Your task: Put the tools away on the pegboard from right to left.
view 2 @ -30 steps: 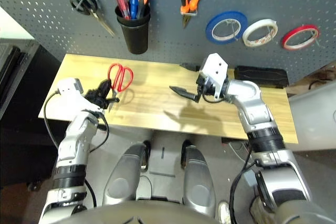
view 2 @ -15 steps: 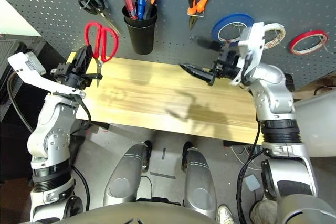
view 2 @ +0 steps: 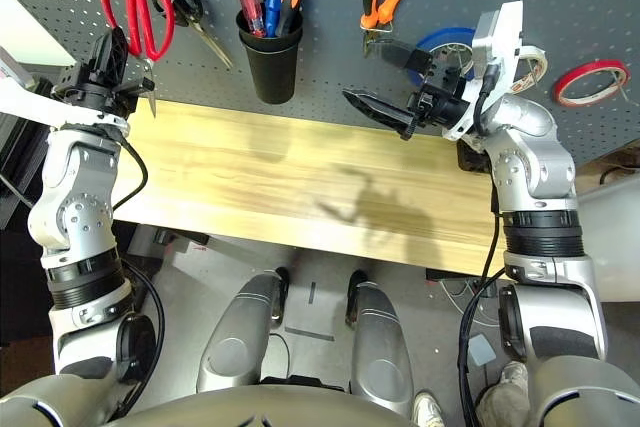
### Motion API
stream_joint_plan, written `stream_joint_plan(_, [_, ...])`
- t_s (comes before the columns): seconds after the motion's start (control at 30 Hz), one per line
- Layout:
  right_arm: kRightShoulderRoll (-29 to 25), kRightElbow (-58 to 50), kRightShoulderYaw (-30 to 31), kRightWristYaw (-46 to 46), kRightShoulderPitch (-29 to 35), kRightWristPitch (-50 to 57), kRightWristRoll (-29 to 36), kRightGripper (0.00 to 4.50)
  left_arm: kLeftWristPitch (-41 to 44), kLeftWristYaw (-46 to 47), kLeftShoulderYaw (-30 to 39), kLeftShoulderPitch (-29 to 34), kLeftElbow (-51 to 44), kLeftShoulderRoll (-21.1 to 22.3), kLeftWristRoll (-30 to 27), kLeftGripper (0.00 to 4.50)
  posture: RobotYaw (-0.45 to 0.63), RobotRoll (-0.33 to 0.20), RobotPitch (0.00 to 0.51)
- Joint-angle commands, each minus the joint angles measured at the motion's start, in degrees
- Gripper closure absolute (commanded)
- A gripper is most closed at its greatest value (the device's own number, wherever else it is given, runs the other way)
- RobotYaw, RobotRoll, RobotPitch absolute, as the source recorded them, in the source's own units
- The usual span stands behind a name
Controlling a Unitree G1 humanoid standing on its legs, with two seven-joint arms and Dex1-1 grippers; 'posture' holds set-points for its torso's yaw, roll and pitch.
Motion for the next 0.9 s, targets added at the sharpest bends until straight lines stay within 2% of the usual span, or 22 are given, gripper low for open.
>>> stream_joint_plan(0.03, [0.49,-2.63,0.76,-0.41,1.3,1.38,0.4,0.0,-3.72,-1.92,-1.06,-1.49,5.27,0.45,2.29,4.49,0.23,0.0,0.261])
stream_joint_plan(0.27, [1.69,-3.4,1.07,-0.9,1.09,1.03,-0.1,0.0,-10.1,-5.36,-2.03,-7.01,19.06,0.26,4.91,4.49,0.23,0.0,0.252])
stream_joint_plan(0.5, [3.58,-3.24,2.34,-1.88,1.18,-1.0,-1.77,0.0,-18.43,-9.55,-5.14,-17.89,42.8,1.77,11.03,4.49,0.22,0.0,0.236])
stream_joint_plan(0.67, [5.18,-2.68,3.1,-3.89,1.81,-4.36,-4.77,0.0,-20.48,-12.75,-8.1,-17.09,47.07,1.78,14.04,2.84,0.2,0.0,0.225])
stream_joint_plan(0.77, [6.22,-1.98,3.35,-5.03,2.64,-6.61,-6.48,0.0,-20.79,-13.32,-8.82,-14.32,45.86,1.64,14.59,1.65,0.2,0.0,0.223])
stream_joint_plan(0.9, [7.4,-2.12,3.86,-6.13,5.05,-8.34,-7.66,0.0,-19.32,-13.83,-9.61,-7.56,39.43,0.78,14.24,0.2,0.21,0.0,0.219])
